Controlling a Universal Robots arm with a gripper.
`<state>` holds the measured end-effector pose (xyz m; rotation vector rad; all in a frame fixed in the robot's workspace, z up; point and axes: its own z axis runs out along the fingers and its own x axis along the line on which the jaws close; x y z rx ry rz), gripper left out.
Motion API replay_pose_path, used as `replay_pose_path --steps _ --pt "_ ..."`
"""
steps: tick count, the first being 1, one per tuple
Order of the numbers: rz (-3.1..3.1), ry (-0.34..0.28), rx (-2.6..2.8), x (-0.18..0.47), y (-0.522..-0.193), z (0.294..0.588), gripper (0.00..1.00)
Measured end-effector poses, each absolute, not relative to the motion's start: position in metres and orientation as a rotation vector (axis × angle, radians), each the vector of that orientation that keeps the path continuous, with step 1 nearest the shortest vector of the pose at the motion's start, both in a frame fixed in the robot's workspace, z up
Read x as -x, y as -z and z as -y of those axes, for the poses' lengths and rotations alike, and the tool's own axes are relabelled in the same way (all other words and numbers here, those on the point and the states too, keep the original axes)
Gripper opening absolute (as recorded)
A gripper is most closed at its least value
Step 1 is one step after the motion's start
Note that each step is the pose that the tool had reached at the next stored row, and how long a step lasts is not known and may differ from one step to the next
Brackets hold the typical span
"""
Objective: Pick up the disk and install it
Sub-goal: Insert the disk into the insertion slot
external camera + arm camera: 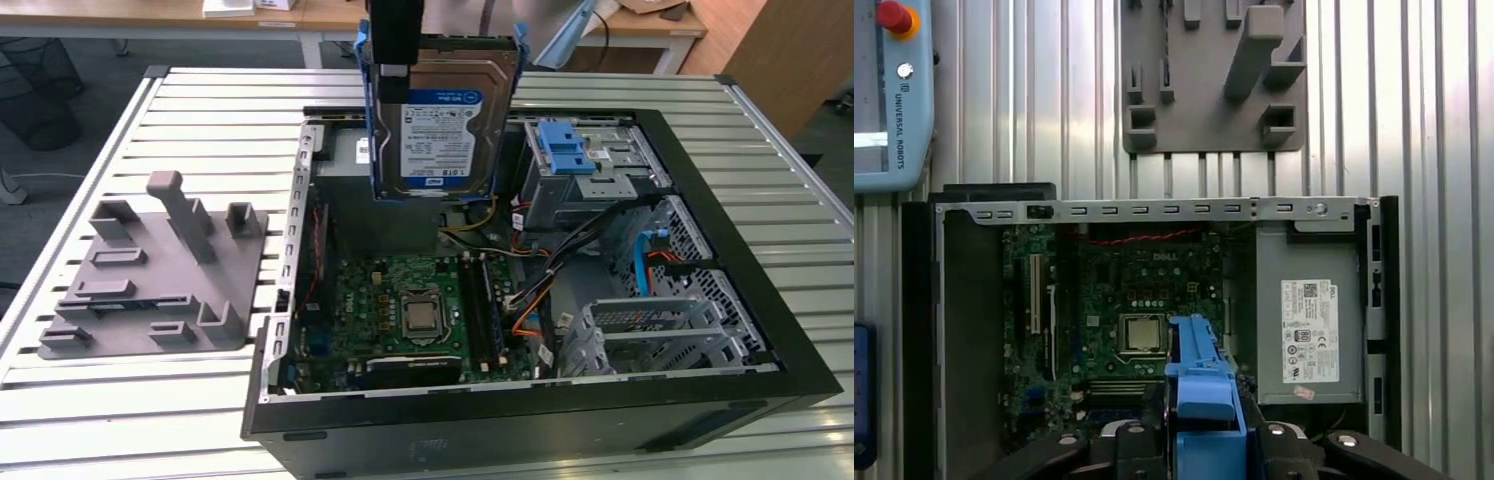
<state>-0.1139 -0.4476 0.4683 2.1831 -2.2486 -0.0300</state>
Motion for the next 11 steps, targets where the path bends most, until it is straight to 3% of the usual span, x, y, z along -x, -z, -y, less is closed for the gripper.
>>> replay_pose_path --steps 11 --pt "2.248 0.03 -2.183 0.101 -0.468 0.448 0.37"
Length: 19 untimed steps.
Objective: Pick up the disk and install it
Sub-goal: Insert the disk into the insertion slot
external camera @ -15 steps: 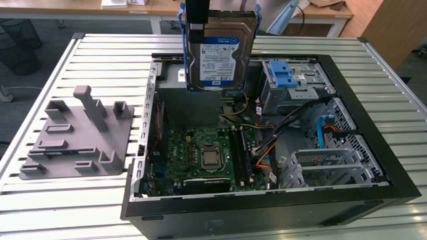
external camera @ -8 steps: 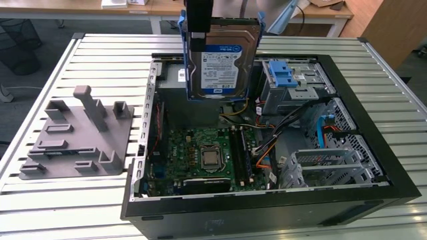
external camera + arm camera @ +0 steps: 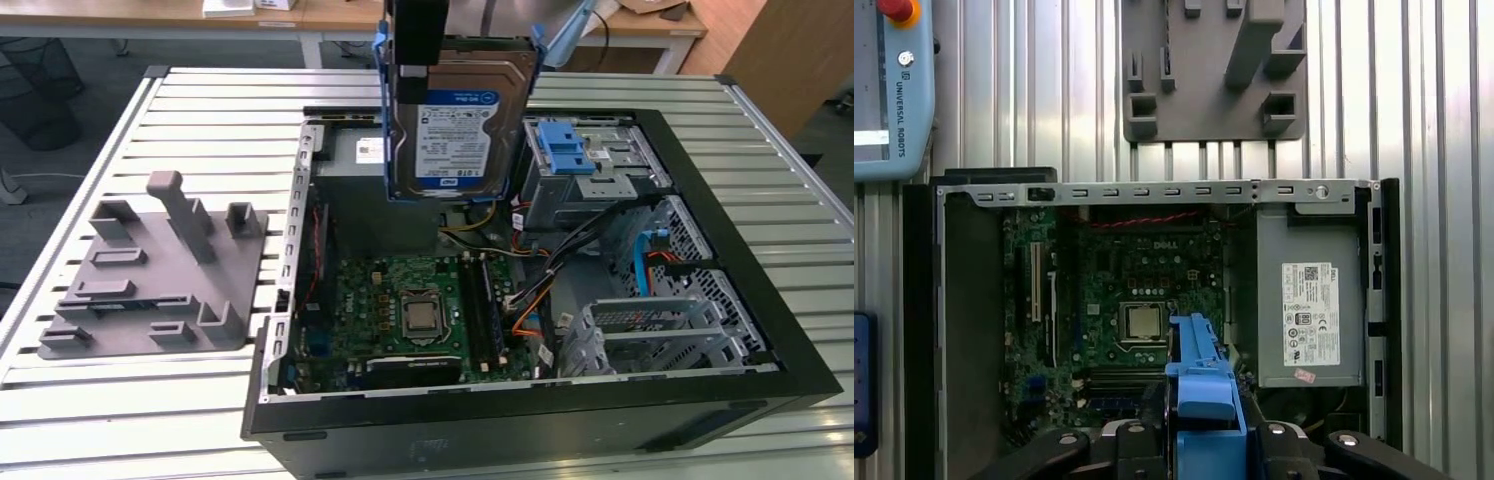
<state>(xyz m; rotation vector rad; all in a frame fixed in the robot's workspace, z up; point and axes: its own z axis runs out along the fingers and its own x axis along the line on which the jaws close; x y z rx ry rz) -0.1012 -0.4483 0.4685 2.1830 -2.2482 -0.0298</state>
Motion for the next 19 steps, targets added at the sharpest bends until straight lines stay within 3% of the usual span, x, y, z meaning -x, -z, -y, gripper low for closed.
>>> replay_pose_path --steps 19 --pt "2.248 0.028 -2.182 0.09 -0.468 0.466 0.37"
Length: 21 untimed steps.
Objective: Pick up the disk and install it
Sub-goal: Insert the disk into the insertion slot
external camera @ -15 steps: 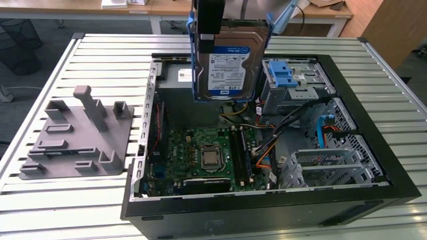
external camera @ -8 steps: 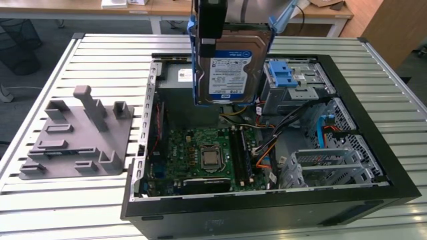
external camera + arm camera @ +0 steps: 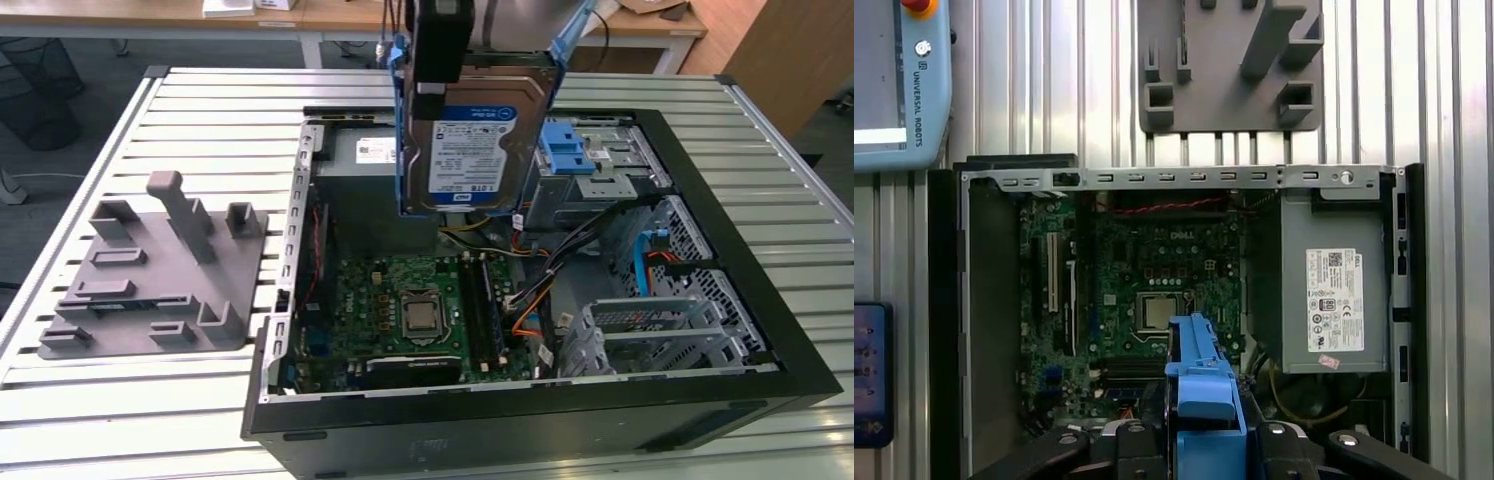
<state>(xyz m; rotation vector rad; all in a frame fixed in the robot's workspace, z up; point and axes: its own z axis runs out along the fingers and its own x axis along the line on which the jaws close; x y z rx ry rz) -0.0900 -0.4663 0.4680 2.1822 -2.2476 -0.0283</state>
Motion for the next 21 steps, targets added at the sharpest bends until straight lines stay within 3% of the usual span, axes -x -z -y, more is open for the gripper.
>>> replay_pose_path --steps 21 --pt "2.247 0.027 -2.182 0.072 -0.467 0.477 0.37"
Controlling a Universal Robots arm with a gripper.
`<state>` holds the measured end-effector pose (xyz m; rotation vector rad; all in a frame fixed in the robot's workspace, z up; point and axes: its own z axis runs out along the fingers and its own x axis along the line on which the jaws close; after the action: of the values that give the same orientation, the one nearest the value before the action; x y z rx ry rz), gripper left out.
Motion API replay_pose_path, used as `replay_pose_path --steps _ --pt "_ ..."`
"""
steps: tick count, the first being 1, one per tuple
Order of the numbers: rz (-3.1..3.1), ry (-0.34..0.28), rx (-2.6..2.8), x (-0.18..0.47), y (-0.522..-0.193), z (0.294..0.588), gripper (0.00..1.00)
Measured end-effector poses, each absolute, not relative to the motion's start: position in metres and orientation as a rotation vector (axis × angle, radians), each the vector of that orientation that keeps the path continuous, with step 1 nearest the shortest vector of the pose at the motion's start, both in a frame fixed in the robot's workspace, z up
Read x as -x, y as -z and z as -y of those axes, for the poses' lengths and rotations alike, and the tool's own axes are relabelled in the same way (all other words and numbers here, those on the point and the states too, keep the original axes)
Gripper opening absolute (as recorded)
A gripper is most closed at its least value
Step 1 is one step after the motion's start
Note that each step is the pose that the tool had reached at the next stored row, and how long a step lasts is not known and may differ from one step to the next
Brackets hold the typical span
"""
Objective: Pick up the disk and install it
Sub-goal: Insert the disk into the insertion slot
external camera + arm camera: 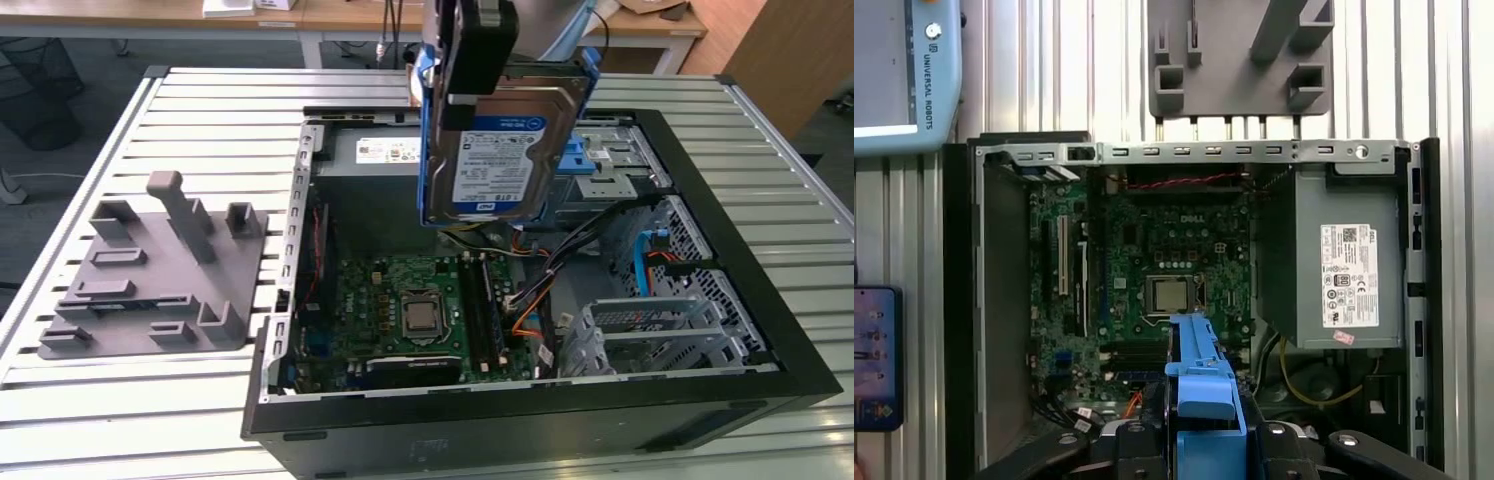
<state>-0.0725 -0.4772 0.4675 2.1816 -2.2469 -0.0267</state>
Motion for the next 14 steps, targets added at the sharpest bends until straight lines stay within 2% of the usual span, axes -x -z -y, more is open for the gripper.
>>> replay_pose_path --steps 14 --pt "2.247 0.027 -2.182 0.069 -0.467 0.493 0.37"
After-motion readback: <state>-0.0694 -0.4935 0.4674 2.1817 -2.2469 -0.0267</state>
